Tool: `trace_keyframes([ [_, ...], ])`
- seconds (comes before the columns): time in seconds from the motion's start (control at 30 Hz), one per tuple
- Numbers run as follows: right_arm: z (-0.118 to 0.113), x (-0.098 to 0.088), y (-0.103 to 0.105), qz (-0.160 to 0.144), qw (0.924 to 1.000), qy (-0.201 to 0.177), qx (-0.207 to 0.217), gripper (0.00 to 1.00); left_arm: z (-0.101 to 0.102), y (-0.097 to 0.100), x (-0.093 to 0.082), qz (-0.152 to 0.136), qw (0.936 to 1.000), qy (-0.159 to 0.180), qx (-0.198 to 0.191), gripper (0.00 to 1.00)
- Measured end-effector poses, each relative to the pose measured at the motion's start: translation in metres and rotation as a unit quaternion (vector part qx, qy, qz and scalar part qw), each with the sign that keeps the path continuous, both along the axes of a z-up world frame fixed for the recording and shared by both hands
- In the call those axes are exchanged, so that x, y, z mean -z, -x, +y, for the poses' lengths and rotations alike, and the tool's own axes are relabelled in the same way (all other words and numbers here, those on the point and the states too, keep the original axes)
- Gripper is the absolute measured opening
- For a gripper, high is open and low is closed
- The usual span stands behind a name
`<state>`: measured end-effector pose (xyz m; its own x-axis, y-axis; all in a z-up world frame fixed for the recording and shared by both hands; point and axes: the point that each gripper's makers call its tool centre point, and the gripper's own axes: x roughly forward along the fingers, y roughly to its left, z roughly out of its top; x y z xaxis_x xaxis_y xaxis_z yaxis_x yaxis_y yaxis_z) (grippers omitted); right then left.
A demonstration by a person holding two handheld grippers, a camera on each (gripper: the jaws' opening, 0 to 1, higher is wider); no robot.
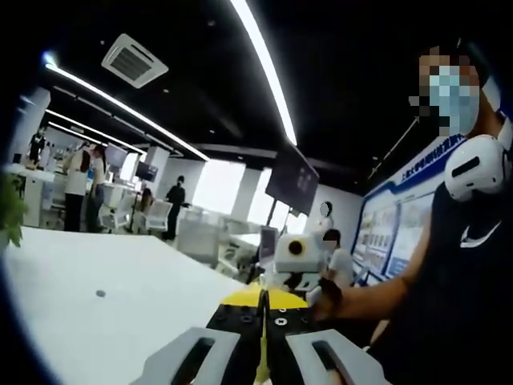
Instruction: Compare the silicone blocks by pressing each to a similar depth, holding the contact briefly, and releasing to observe deformation and rebound differences across the visible hardness samples.
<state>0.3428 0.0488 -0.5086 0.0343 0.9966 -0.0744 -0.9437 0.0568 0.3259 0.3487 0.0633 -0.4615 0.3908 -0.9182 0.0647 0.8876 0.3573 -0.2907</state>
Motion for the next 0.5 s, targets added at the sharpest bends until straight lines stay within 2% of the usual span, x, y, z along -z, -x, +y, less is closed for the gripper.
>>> trace_keyframes([
  [0.03, 0.0, -0.003, 0.0, 0.007, 0.9999, -0.01, -0.001, 0.0, -0.001, 0.001, -0.004, -0.001, 0.9999, 0.01, 0.003, 0.0],
  [0.07, 0.001, -0.007, -0.006, 0.0, 0.9994, -0.025, 0.022, 0.01, -0.001, -0.001, -0.006, -0.004, 0.9999, 0.016, 0.0, 0.0],
  [0.1, 0.002, -0.006, -0.002, -0.015, 0.9993, -0.027, 0.02, 0.02, 0.0, -0.003, -0.008, -0.004, 0.9999, 0.013, -0.003, 0.0],
  [0.17, 0.002, -0.007, -0.002, 0.001, 0.9994, -0.031, 0.012, 0.04, 0.001, -0.004, -0.01, -0.002, 0.9999, 0.013, -0.003, 0.0],
  [0.2, 0.003, -0.009, -0.004, -0.004, 0.9991, -0.039, 0.016, 0.05, 0.001, -0.004, -0.012, -0.006, 0.9998, 0.016, -0.005, 0.0],
  [0.23, 0.003, -0.01, -0.006, -0.018, 0.9988, -0.042, 0.019, 0.06, 0.001, -0.003, -0.012, -0.008, 0.9998, 0.017, -0.005, 0.0],
  [0.27, 0.004, -0.013, -0.008, -0.048, 0.9974, -0.049, 0.022, 0.07, 0.002, -0.003, -0.013, -0.007, 0.9998, 0.02, -0.006, 0.0],
  [0.3, 0.005, -0.014, -0.007, -0.06, 0.9964, -0.056, 0.022, 0.08, 0.003, -0.003, -0.014, -0.005, 0.9996, 0.025, -0.008, 0.0],
  [0.37, 0.005, -0.012, -0.006, -0.039, 0.9976, -0.052, 0.022, 0.12, 0.006, -0.003, -0.015, -0.002, 0.9993, 0.034, -0.015, 0.0],
  [0.43, 0.007, -0.012, -0.006, -0.037, 0.9975, -0.055, 0.022, 0.2, 0.009, -0.003, -0.016, -0.002, 0.9991, 0.038, -0.018, 0.0],
  [0.5, 0.007, -0.009, -0.012, -0.037, 0.997, -0.054, 0.042, 0.29, 0.011, -0.004, -0.015, 0.0, 0.9991, 0.037, -0.021, 0.0],
])
